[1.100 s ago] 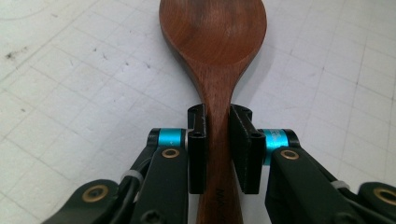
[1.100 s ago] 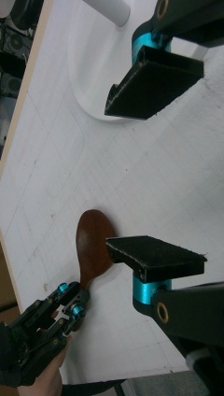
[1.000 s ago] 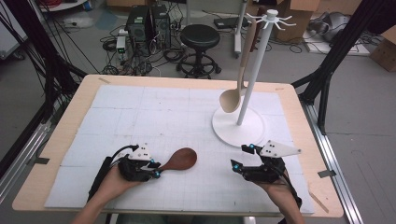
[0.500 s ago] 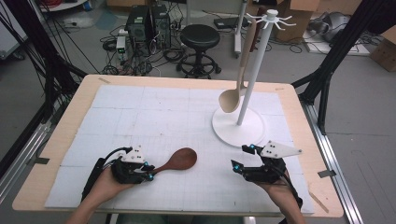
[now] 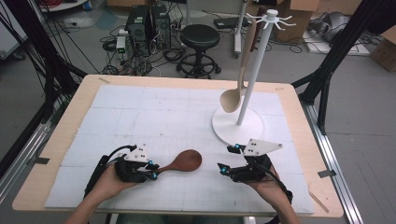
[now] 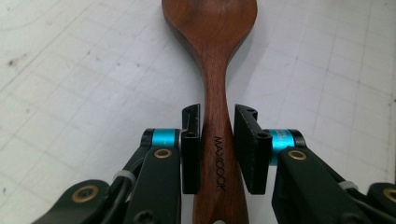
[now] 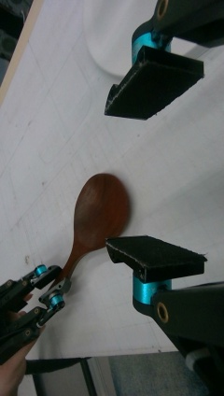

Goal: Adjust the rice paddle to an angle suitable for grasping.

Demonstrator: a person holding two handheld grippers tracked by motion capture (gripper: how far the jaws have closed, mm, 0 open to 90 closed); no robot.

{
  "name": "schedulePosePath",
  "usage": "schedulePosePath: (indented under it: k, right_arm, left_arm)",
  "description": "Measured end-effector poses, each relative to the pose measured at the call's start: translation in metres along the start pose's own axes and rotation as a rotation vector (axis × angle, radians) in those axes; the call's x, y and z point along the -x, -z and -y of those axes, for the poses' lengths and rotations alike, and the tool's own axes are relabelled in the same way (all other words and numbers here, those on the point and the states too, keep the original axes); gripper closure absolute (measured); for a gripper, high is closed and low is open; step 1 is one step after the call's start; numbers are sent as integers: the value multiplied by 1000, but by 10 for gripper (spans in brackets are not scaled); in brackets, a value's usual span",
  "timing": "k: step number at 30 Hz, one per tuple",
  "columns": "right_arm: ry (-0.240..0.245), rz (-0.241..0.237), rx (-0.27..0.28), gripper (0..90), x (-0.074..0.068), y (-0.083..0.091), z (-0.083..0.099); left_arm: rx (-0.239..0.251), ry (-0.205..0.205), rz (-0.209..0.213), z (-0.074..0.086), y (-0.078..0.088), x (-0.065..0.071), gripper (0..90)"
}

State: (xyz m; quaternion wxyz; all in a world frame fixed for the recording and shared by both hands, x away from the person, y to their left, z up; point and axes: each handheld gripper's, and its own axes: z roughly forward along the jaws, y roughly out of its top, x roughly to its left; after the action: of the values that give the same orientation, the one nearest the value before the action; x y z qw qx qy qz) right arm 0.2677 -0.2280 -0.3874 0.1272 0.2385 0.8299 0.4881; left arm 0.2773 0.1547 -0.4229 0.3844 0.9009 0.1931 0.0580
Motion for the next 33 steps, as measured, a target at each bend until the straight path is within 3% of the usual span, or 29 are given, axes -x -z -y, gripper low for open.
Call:
schedulePosePath:
  k: [9,15,33]
  right_arm:
    - [58,-91,-41,303,-9,-32,-17]
    - [96,-140,-101,301,-16,-56,-19]
    - [169,-232,-229,308,-28,-100,-18]
  left_arm:
    - [-19,-41,27,-18,-5,6,731]
    - [-38,-75,51,-30,-13,11,731]
    - [-62,-139,98,-58,-27,24,732]
